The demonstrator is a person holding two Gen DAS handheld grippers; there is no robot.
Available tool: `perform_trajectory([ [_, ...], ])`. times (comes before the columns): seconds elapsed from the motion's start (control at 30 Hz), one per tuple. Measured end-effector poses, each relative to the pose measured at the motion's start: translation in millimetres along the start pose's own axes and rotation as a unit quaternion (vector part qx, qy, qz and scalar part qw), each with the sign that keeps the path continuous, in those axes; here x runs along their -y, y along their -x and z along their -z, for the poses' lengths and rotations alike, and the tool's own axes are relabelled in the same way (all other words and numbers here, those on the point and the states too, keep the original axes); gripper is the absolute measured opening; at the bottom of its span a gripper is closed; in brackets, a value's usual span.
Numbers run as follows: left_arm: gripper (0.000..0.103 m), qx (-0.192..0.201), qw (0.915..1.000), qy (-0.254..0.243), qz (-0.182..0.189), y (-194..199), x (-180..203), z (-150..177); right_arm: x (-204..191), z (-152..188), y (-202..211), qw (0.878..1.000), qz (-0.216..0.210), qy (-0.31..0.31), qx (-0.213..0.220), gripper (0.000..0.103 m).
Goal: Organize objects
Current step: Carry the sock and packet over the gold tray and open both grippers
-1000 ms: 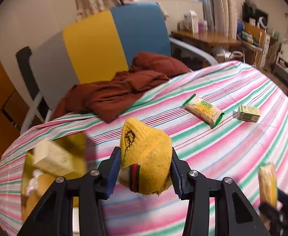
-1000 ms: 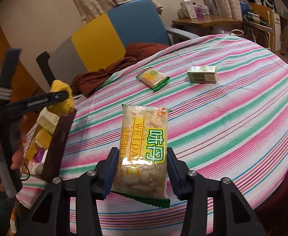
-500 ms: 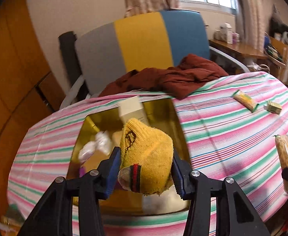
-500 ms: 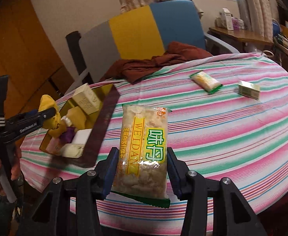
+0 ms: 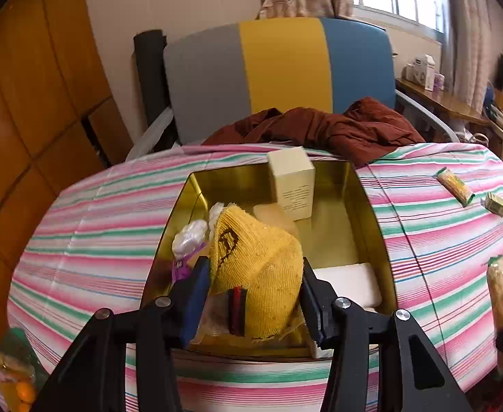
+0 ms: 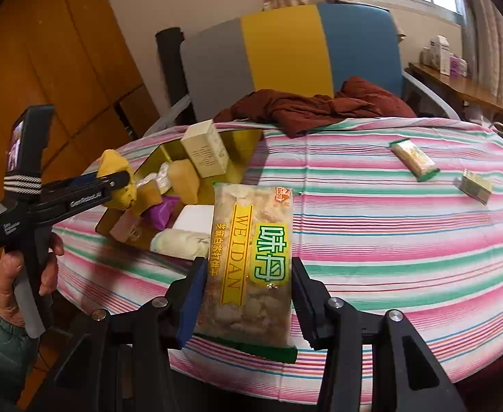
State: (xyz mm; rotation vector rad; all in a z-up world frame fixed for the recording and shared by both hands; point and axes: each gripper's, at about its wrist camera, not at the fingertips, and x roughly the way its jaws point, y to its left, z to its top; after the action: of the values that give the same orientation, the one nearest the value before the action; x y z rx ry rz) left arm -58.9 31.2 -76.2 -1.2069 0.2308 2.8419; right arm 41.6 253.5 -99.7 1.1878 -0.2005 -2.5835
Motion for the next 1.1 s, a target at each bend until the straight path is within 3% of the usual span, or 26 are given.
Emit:
perform_trajectory([
  [0.4,0.051,-0.015,0.9994,0.028,-0.014,-20.4,-29.7,6.2,-36.0,-25.7,-19.4,0.999,-0.018,0.049,-0.002,0.048],
  [0.77,0.053,-0.027,0.9985,0.036,-0.032,-45.5,-44.0,-5.3,-72.7,-60.8,-86.1,0.994,-0.041,0.093,-0.032,0.048],
  [0.87,0.061,-0.037,0.9982,0.035,-0.032,-57.7,-42.5,-10.4,-77.1,-69.3,-111.2,0.993,-0.036,0.099,-0.049,0.049],
  [1.0,0.094,-0.039,0.9975,0.028,-0.052,-64.9,-37.9,-14.9,-76.4,-71.8,-117.9,0.994,-0.040,0.093,-0.039,0.050],
  [1.1,0.095,-0.011,0.9965,0.021,-0.080,-55.7,-36.6,-16.3,-70.3,-68.1,-106.3,0.995,-0.032,0.096,-0.028,0.051],
])
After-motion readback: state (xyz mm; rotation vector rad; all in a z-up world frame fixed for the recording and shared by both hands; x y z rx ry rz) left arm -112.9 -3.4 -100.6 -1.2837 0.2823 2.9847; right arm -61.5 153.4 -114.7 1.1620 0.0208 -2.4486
